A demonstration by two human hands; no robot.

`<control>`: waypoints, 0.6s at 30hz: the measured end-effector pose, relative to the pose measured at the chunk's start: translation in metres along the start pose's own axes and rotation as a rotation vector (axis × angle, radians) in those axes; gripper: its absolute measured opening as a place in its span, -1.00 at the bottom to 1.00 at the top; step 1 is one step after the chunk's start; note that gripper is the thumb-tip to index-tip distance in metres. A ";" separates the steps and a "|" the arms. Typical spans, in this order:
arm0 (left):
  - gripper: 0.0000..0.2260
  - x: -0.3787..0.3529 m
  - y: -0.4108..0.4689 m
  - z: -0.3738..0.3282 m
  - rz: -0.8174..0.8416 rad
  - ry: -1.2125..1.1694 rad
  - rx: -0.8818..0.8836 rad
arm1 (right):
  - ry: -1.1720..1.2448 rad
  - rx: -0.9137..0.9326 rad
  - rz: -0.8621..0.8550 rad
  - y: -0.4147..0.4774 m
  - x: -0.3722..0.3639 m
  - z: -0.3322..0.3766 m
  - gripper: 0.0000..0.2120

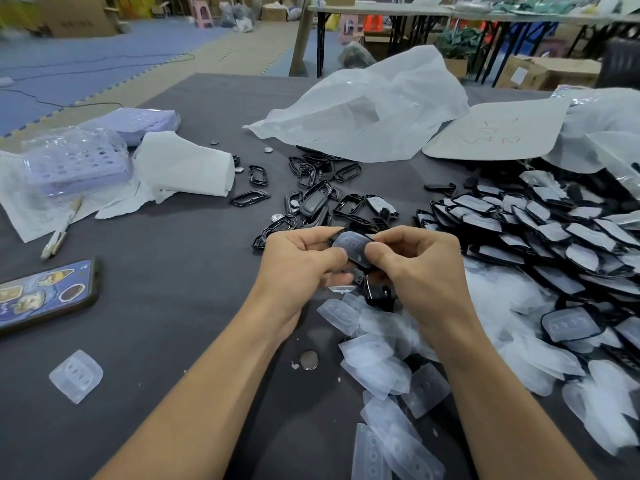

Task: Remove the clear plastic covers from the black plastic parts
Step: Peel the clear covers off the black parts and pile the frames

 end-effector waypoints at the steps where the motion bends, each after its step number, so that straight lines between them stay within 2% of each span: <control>1: -0.72 -0.001 0.000 -0.001 0.017 0.007 -0.010 | 0.014 -0.002 -0.004 0.000 0.000 0.000 -0.84; 3: -0.70 -0.002 0.000 -0.001 0.031 0.026 -0.023 | 0.023 -0.003 -0.007 0.000 0.001 -0.001 -0.84; 10: -0.85 0.003 0.001 -0.001 -0.046 0.065 -0.033 | -0.044 0.027 0.014 0.000 -0.002 0.001 -0.85; 18: -0.86 0.003 0.002 -0.001 -0.107 0.069 -0.073 | 0.202 -0.123 -0.013 0.002 -0.006 -0.008 -0.73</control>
Point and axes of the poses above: each hand's wrist, its own y-axis towards the middle knuckle, its own x-axis out of the back of the hand, z = x × y, the point moved 6 cm from there along y, towards the middle knuckle, and after that the axes turned 10 degrees about y, right-handed, at the moved point
